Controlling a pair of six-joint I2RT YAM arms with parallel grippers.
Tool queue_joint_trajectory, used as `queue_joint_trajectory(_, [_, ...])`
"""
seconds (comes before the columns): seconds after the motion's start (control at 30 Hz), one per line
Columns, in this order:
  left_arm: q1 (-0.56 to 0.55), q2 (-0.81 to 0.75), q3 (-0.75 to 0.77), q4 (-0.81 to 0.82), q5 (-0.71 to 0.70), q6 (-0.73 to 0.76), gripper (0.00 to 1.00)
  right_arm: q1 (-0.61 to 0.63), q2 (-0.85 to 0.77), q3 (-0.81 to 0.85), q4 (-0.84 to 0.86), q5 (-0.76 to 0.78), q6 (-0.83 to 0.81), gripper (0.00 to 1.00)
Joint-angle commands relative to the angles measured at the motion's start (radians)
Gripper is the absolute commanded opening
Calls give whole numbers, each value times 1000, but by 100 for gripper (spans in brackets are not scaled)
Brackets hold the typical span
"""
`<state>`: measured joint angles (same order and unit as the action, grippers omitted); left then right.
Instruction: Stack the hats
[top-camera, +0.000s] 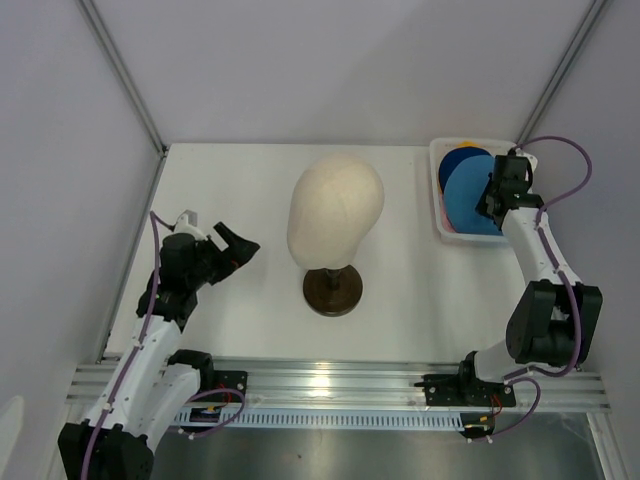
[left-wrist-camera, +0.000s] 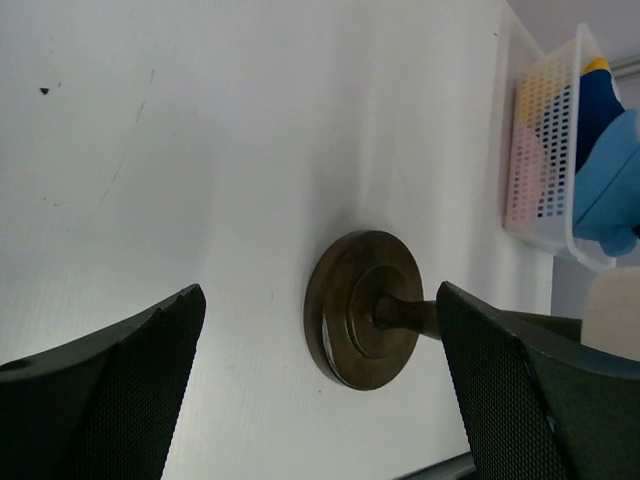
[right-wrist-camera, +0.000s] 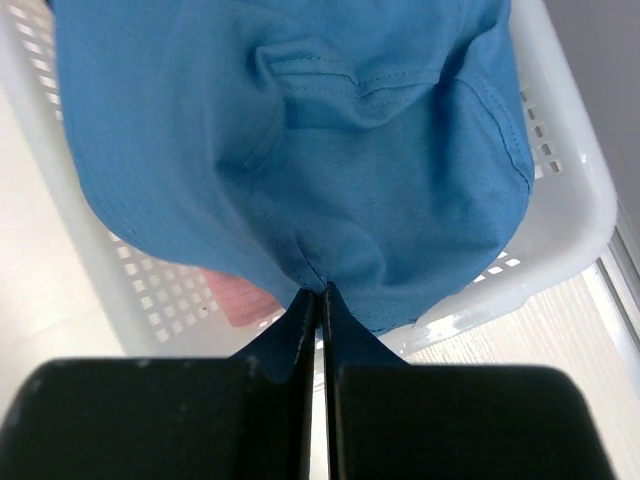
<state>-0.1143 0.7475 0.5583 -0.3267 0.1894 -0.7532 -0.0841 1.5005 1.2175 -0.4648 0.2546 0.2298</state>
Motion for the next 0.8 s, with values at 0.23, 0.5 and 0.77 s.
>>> queue_joint_trajectory(0.23, [13,-105,210,-112,90,87,99,69,-226,314,14,-99,-24,0])
queue_joint_trajectory(0.5, [13,-160,272,-173,21,181,99,93,-105,759,-132,-588,-50,0])
queue_joint_trajectory(0.77, [13,-172,310,-189,-56,229,99,265,-40,1070,-328,-802,-124,0])
